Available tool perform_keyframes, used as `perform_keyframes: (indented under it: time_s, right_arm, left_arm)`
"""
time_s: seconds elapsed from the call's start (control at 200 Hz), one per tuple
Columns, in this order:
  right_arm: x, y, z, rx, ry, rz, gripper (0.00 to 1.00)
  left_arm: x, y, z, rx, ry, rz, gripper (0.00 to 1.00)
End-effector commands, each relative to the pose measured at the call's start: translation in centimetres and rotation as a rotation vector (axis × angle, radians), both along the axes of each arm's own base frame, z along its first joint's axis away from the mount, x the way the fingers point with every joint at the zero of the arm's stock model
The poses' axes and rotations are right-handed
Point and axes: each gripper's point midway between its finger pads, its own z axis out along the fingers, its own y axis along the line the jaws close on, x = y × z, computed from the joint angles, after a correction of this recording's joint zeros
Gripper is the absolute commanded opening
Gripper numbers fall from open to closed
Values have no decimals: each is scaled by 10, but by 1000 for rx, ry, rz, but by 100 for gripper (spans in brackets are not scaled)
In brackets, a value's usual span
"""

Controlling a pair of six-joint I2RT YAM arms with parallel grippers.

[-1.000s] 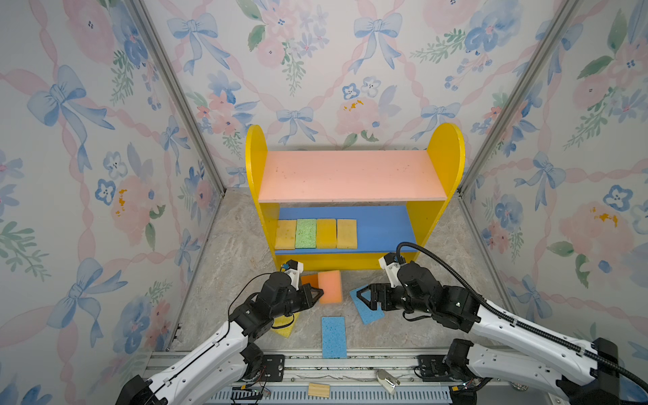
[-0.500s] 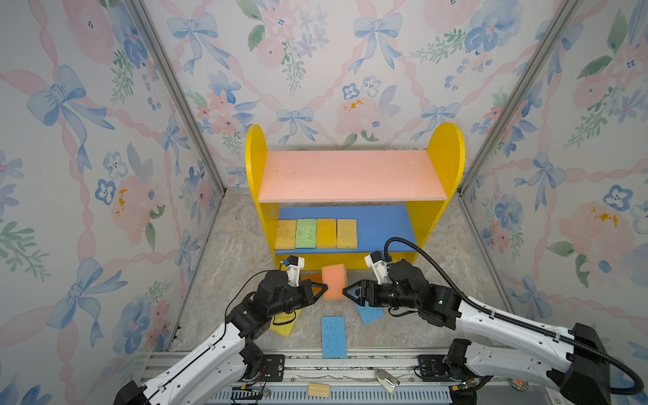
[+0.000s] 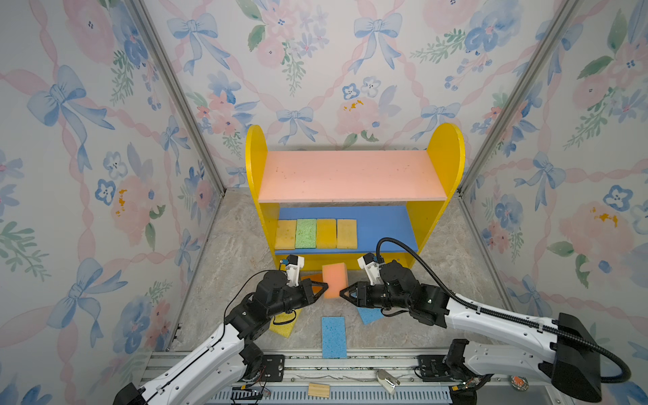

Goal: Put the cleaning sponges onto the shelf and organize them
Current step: 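Grasp the pink sponge with the right gripper while the left gripper releases it, then carry the pink sponge with the right gripper onto the blue shelf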

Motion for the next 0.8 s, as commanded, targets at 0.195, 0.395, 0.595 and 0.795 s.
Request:
perform_keyframes:
  time_s: [0.195, 0.395, 0.595, 0.795]
  right_arm:
    - [6, -21, 16, -39, -73, -61, 25]
    - [9, -63, 30, -109, -125, -124, 25]
    - [25, -116, 45, -197, -153, -236, 25]
    - [50, -122, 57, -225, -167, -239, 25]
  left_arm:
    - [0, 0, 17, -43, -37, -7, 51]
    - [2, 23, 26, -32, -94, 30, 72]
    - [5, 41, -1, 54, -63, 70, 76]
    - [12, 49, -13, 116, -67, 95, 78]
